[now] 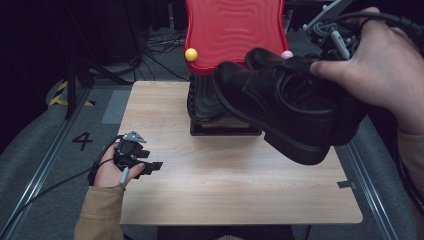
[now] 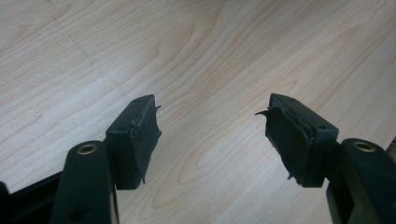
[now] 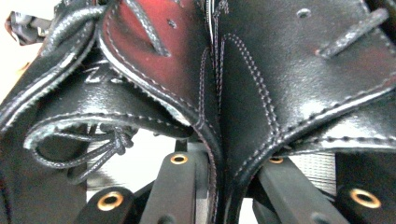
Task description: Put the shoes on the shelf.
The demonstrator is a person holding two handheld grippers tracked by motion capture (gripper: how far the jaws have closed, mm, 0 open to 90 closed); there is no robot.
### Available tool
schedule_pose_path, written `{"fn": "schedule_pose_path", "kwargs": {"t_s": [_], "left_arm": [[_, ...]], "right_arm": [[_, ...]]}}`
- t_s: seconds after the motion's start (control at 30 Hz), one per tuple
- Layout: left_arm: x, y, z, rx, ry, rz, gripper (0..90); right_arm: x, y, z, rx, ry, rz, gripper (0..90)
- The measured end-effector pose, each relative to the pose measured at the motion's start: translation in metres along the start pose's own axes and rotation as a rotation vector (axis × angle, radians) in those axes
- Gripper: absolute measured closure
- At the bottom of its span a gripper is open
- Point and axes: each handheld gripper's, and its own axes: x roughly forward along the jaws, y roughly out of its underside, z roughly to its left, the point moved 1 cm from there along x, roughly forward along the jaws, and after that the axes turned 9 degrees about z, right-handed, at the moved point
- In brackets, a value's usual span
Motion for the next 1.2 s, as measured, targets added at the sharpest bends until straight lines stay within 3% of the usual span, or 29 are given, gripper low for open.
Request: {"fn": "schedule_pose_path", "kwargs": {"t_s": [0.23, 0.47, 0.7, 1.2], "left_arm": [[-0.001, 0.000, 0.002, 0.012, -0.012, -0.002, 34.6], [-0.002, 0.005, 0.005, 0.008, -0.035, 0.005, 34.3], [-0.007, 0.012, 0.008, -0.004, -0.028, -0.012, 34.3], [-0.010, 0.019, 0.019, -0.033, -0.007, -0.014, 34.3]], "right_arm": [[-0.019, -0.020, -0.003, 0.024, 0.006, -0.042, 82.1], [-0.040, -0.056, -0.007, 0.059, 0.035, -0.071, 82.1], [-0.051, -0.084, -0.008, 0.097, 0.068, -0.111, 82.1], [-0.065, -0.151, -0.017, 0.177, 0.090, -0.259, 82.0]]}}
